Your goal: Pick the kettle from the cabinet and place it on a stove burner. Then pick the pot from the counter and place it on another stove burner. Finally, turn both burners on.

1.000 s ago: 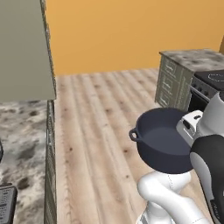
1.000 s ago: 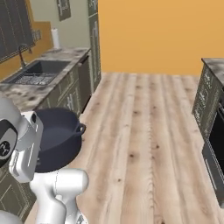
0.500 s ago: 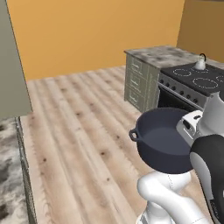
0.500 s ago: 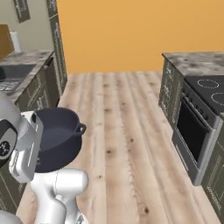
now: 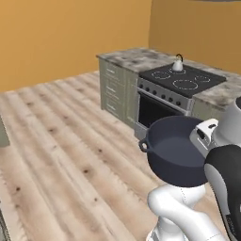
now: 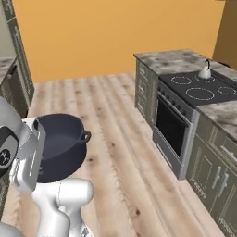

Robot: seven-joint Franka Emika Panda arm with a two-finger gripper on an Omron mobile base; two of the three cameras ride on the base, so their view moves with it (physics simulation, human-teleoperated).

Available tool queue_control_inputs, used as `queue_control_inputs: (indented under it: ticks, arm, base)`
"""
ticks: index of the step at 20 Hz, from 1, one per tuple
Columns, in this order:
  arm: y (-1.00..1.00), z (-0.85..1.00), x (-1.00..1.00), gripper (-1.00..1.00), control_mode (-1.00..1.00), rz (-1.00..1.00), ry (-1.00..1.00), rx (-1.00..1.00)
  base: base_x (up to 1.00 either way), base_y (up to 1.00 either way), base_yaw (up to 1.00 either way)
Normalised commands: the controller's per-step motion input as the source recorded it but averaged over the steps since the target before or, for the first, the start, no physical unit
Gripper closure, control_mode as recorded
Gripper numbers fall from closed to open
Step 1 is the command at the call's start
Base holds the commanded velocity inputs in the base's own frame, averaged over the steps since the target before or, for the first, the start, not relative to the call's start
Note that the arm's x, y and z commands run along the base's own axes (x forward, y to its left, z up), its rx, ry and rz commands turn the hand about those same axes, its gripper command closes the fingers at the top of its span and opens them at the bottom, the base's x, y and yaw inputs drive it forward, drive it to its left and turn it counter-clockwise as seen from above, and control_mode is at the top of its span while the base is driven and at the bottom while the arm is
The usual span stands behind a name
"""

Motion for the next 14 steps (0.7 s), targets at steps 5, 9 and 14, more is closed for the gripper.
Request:
queue_control_inputs:
  ticks: [5, 9, 14]
  arm:
    - [0.0, 0.0, 0.0, 1.0, 1.0, 0.0, 0.0, 0.0]
    - [0.0, 0.0, 0.0, 1.0, 1.0, 0.0, 0.0, 0.0]
    - [0.0, 0.0, 0.0, 1.0, 1.0, 0.0, 0.0, 0.0]
  base:
    - [0.05, 0.0, -0.38]
    - [0.08, 0.02, -0.37]
    - [0.14, 0.04, -0.36]
